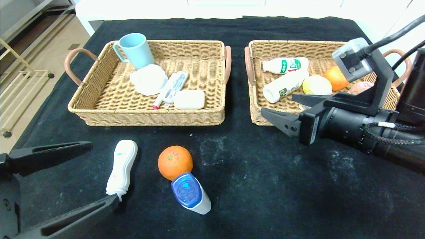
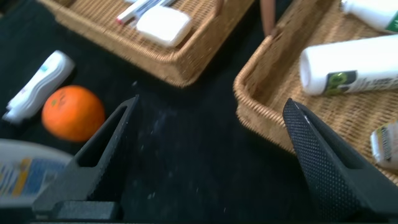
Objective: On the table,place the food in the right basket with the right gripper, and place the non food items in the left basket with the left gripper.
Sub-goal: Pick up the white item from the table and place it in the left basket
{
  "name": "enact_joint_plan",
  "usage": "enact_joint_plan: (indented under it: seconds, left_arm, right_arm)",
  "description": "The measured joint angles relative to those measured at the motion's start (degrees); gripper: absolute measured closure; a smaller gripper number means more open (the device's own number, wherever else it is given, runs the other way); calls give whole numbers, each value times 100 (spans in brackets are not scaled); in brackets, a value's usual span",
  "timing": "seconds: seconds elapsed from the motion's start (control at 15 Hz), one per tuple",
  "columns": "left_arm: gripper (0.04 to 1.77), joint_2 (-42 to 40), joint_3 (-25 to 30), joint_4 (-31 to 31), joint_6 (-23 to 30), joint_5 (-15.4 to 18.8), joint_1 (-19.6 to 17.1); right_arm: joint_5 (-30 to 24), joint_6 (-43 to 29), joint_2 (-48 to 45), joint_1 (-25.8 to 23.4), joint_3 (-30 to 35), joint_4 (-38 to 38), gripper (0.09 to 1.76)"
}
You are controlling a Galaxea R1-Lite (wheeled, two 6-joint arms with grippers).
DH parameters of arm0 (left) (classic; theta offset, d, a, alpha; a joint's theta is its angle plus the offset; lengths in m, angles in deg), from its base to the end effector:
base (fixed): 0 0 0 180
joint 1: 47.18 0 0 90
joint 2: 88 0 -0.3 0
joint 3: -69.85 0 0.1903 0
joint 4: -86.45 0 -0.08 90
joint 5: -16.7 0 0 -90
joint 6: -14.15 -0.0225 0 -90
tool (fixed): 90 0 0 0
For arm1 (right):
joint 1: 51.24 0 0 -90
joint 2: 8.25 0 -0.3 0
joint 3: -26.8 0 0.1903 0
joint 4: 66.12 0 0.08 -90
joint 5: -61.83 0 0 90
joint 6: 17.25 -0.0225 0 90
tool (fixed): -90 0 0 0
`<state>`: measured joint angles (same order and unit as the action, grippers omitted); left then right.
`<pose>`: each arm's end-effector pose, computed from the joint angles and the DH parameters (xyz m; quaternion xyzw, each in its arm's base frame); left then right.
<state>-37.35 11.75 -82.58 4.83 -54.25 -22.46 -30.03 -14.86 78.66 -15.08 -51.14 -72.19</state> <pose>0.0874 -0.0483 0.2504 0.0769 0.0003 -0.3738 0.9243 0.2209 0.1624 0.2647 -0.0272 0.0174 0.3261 0.9448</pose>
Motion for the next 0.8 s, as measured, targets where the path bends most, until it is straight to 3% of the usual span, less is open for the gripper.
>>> enact_joint_plan:
  seconds: [0.4,0.6,0.8]
  left_arm:
    - [9,240,-49,5,6,-267,-13]
    - [9,395,-49,9,6,-428,-11]
    - [9,594,-132,28,-11,-874,-11]
  right_arm:
    - [-1523,141,-527,-483,1120,-233,17]
    - [-1858,113,-494,-645,1674,-1298,16]
    - [-2076,94,-334,-717,2200,-2033,15]
